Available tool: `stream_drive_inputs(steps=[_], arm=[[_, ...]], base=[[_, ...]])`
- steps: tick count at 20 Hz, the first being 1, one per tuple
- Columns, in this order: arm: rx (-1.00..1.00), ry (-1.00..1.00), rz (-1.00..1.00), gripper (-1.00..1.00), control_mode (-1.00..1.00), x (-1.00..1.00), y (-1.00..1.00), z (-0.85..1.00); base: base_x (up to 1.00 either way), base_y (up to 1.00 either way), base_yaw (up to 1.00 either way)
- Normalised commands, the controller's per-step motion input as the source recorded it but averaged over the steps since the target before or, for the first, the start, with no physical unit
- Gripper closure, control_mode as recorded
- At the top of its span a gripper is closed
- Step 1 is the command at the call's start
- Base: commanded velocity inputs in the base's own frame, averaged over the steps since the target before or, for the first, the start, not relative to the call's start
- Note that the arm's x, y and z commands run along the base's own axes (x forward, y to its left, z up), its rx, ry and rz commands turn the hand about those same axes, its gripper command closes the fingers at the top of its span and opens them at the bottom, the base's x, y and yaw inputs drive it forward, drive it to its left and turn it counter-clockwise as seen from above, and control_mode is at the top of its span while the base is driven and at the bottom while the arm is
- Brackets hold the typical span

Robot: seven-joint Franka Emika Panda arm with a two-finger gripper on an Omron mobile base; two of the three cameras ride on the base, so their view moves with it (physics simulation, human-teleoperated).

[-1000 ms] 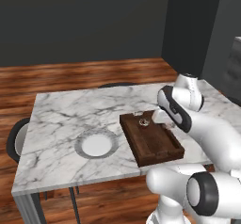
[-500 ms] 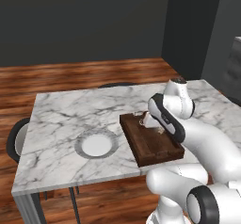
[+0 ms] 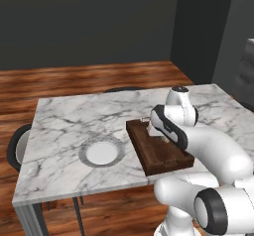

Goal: Move the dessert items from the plates to the tray.

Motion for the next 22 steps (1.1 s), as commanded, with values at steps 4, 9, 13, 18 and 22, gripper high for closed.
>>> stream_drive_inputs(steps=[4,9,13,18,22], arm=[[-0.02,0.06,-0.1,1.0,-1.0,0.1,0.0,-0.23],[0.0,0.04,-0.09,1.0,-1.0,0.0,0.0,-0.34],[0.0,0.02,-0.07,1.0,-1.0,0.0,0.0,-0.32],[0.0,0.03,-0.06,1.0,-1.0,0.0,0.0,-0.39],[0.0,0.01,-0.04,1.0,-1.0,0.0,0.0,-0.26]], base=[[0.0,0.0,0.0],[0.0,0.0,0.0],[0.0,0.0,0.0],[0.0,0.0,0.0],[0.0,0.0,0.0]])
